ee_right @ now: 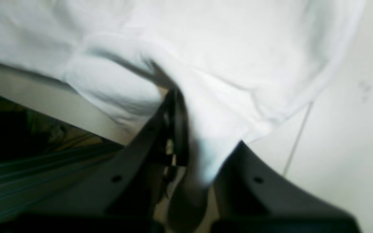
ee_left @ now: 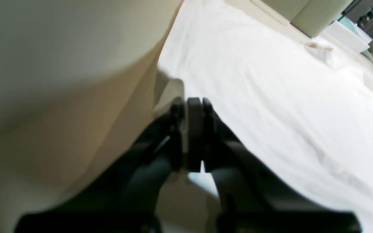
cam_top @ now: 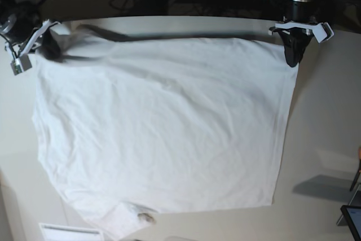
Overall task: Fold the T-shirt properly
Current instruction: 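Lift the grasped shoulder edge and pull it across the shirt, then lay the folded edge down and open the right gripper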
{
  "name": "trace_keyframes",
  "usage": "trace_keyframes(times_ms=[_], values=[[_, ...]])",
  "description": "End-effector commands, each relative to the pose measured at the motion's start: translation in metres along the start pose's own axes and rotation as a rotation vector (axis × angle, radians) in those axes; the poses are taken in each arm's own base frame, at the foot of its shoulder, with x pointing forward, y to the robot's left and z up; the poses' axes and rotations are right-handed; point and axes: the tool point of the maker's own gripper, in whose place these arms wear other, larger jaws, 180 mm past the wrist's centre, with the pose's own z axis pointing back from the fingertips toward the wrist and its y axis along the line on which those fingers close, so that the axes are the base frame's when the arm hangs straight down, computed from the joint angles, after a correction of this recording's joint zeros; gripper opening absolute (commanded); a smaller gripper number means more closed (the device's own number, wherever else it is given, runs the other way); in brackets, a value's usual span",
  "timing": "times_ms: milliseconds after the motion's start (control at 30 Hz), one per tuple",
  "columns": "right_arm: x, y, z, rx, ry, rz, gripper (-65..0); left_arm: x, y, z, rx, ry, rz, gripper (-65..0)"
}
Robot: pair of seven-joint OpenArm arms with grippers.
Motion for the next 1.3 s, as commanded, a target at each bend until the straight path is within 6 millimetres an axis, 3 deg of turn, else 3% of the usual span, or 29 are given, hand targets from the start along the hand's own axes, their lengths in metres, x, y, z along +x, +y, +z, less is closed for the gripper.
trace_keyframes(times_ms=[0, 167, 400, 533, 800, 1033, 1267], values=[[0.014, -0.002, 0.003, -0.002, -0.037, 0.022, -64.6, 0.013, -0.002, -0.002, -0.015, -0.044, -0.009, -65.0], [0.043, -0.007, -0.002, -0.012, -0.075, 0.059, -64.6, 0.024, -0.009, -0.014, -0.033, -0.087, -0.003, -65.0], [0.067, -0.017, -0.014, -0.002, -0.102, 0.053, -64.6, 0.034, -0.014, -0.025, -0.041, -0.133, 0.014, -65.0], [0.083, -0.018, -0.015, -0.002, -0.135, 0.065, -64.6, 0.039, -0.003, -0.029, 0.039, -0.165, 0.024, -65.0], [0.091, -0.037, -0.035, 0.036, -0.123, 0.007, -64.6, 0.047, 0.007, -0.042, 0.104, -0.207, 0.032, -65.0], [0.117, -0.047, -0.05, 0.058, -0.147, -0.015, -64.6, 0.044, 0.017, -0.065, 0.133, -0.219, 0.049, -65.0], [0.129, -0.045, -0.079, 0.06, -0.096, 0.023, -64.7, 0.025, 0.026, -0.088, 0.166, -0.149, 0.095, -65.0]])
